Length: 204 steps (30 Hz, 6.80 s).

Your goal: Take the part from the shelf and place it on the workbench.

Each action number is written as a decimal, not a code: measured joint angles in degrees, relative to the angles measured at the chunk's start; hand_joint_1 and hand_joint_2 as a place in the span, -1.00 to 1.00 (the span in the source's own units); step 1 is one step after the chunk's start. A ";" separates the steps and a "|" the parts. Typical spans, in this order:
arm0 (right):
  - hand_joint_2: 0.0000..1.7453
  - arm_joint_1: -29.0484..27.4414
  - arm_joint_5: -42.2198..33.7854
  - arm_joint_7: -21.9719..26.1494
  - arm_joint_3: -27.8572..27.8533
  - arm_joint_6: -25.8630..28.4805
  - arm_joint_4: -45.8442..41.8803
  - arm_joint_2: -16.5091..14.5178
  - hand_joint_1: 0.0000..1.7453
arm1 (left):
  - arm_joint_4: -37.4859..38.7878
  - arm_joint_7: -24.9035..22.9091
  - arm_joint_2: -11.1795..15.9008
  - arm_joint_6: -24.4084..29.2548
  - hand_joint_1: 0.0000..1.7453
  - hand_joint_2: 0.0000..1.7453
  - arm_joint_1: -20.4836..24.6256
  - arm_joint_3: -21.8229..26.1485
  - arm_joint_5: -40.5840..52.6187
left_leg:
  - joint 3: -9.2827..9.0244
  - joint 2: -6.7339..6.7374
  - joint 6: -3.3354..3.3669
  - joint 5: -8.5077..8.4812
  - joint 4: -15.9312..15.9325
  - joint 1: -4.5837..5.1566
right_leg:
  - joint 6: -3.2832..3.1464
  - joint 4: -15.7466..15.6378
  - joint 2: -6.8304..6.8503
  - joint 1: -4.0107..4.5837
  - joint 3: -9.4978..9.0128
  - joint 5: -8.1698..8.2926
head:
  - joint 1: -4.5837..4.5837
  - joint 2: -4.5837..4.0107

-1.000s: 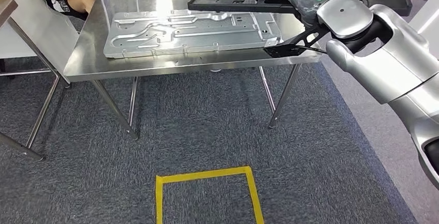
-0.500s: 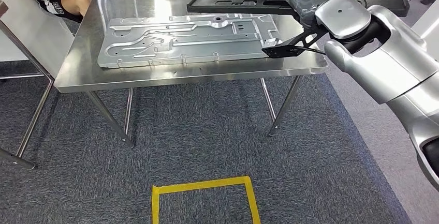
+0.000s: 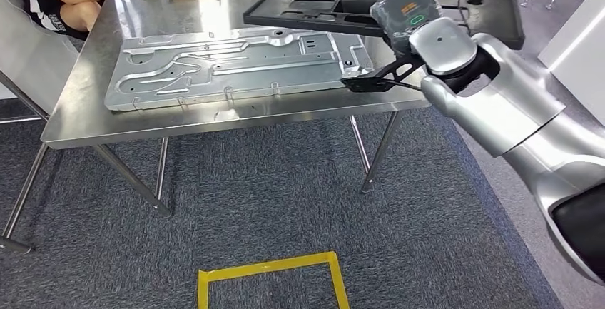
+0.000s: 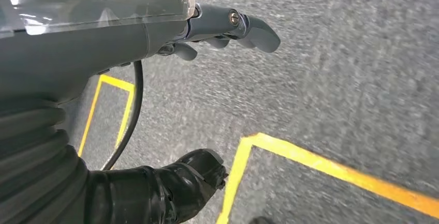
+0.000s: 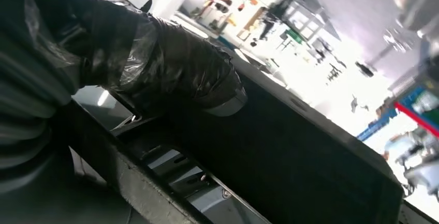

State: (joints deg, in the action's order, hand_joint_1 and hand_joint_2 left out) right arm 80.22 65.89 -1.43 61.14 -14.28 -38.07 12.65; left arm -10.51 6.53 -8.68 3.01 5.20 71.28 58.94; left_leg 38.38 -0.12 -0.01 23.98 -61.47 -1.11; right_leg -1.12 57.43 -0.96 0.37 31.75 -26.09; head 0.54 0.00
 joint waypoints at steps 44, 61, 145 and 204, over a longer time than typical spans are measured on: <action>1.00 -3.15 3.79 1.55 -3.62 0.50 4.04 -7.10 1.00 | 0.07 -0.01 -0.54 0.00 -1.00 1.00 0.13 -0.02 0.55 | -3.26 -1.14 2.02 2.25 1.08 0.46 | 0.59 13.46 0.43 -0.01 11.10 -0.87 | 0.16 0.00; 1.00 -3.13 4.18 2.52 -3.88 0.86 4.41 -7.47 1.00 | 0.12 0.33 -0.62 0.16 -1.00 1.00 -0.18 0.02 0.54 | 0.43 -0.14 -2.89 -0.16 -1.22 -1.37 | 0.45 0.28 1.43 -0.69 0.49 -0.22 | 0.77 0.00; -1.00 -25.86 0.75 3.56 -16.19 13.39 5.14 -2.74 -1.00 | 0.35 5.93 -0.48 0.70 -1.00 -1.00 0.23 0.15 0.99 | -1.98 0.00 -1.03 4.27 -1.62 -0.79 | -0.40 0.17 0.88 -0.79 2.76 1.99 | 1.66 0.00; -1.00 -2.09 -0.44 6.43 -14.93 -7.86 -13.16 16.74 -1.00 | 0.35 5.38 -0.24 -3.15 -1.00 -1.00 0.26 1.74 -0.75 | -0.13 0.39 0.47 -3.22 3.25 0.15 | 0.16 -0.61 1.26 0.41 -1.22 -0.68 | 1.28 0.01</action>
State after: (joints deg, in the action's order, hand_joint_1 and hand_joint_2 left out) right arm 78.14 65.46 5.01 46.22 -22.14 -51.23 29.40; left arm -10.16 11.91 -8.92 -0.14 5.46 73.01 58.19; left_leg 38.25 0.26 0.45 20.76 -58.22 -0.95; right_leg -0.96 56.83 0.31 0.79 30.53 -26.78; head 1.81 0.01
